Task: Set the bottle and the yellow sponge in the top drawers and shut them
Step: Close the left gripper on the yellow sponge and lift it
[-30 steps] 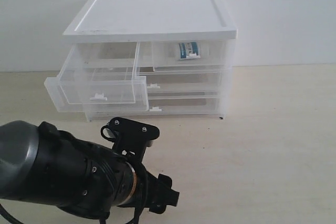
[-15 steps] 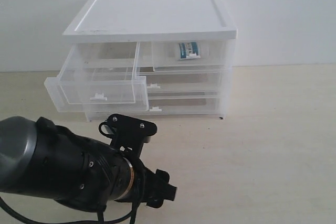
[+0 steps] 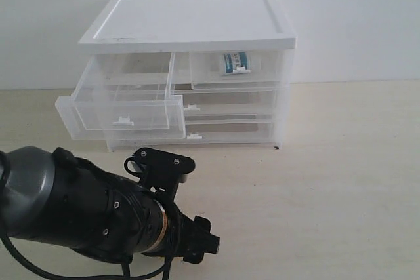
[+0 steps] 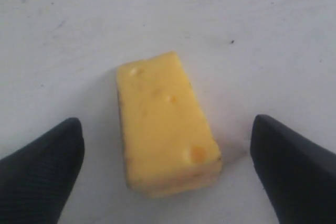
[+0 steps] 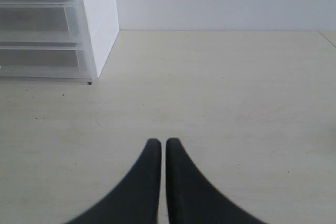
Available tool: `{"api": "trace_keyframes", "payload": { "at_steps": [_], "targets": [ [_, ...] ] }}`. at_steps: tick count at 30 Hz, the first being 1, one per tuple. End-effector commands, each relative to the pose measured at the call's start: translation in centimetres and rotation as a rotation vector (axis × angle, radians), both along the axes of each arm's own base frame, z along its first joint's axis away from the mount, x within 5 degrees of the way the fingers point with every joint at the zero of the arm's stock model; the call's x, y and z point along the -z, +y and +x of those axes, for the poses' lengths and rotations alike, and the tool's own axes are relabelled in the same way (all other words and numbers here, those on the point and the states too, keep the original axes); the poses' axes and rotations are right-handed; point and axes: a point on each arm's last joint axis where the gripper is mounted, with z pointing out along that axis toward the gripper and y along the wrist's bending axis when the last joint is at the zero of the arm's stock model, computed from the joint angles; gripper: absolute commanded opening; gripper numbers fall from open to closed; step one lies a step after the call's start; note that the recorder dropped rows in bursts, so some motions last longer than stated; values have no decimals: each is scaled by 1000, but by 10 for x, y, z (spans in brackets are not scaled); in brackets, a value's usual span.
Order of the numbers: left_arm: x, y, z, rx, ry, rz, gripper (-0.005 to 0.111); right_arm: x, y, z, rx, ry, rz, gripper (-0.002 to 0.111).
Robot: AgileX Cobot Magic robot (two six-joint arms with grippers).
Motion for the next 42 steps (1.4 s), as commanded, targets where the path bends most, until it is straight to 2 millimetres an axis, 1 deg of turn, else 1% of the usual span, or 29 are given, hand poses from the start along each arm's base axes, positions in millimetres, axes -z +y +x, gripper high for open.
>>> {"api": "trace_keyframes", "payload": {
  "at_steps": [1, 8, 9, 10, 13, 14, 15, 16, 18, 19, 20, 21, 24, 26, 31, 33, 36, 39, 40, 42],
  "targets": [
    [2, 1, 2, -18, -5, 14, 79, 1, 0, 0, 3, -7, -1, 1],
    [2, 1, 3, -1, -16, 23, 78, 1, 0, 0, 3, -7, -1, 1],
    [2, 1, 3, 4, -19, 26, 70, 1, 0, 0, 3, -7, -1, 1],
    [2, 1, 3, 5, -19, 26, 64, 1, 0, 0, 3, -7, -1, 1],
    [1, 1, 3, 13, -23, 29, 37, 1, 0, 0, 3, -7, -1, 1],
    [1, 1, 3, 17, -26, 31, 18, 1, 0, 0, 3, -7, -1, 1],
    [0, 1, 4, 26, -32, 33, 5, 1, 0, 0, 3, -7, -1, 1],
    [-1, 1, 4, 26, -37, 37, 5, 1, 0, 0, 3, -7, -1, 1],
    [-10, 1, 4, 30, -56, 20, 5, 1, 0, 0, 3, -7, -1, 1],
    [-19, 1, 3, 36, -64, 6, 4, 1, 0, 0, 3, -7, -1, 1],
    [-24, 1, 2, 43, -63, -5, 4, 1, 0, 0, 3, -7, -1, 1],
    [-32, 0, -1, 88, -57, -27, 4, 1, 0, 0, 3, -7, -1, 1],
    [-50, 1, -13, 213, -48, -87, 4, 1, 0, 0, 3, -7, -1, 1],
    [-59, 7, -20, 272, -55, -72, 4, 1, 0, 0, 3, -7, -1, 1],
    [-82, 19, -36, 482, -93, -8, 4, 1, 0, 0, 3, -7, -1, 1],
    [-93, 19, -45, 646, -100, 6, 4, 1, 0, 0, 3, -7, -1, 1],
    [-99, 18, -56, 762, -66, -15, 4, 1, 0, 0, 3, -7, -1, 1],
    [-105, 21, -71, 943, 19, 1, 4, 1, 0, 0, 3, -7, -1, 1],
    [-107, 21, -73, 975, 31, 5, 4, 1, 0, 0, 3, -7, -1, 1],
    [-117, 20, -75, 979, 14, -25, 4, 1, 0, 0, 3, -7, -1, 1]
  ]
}}
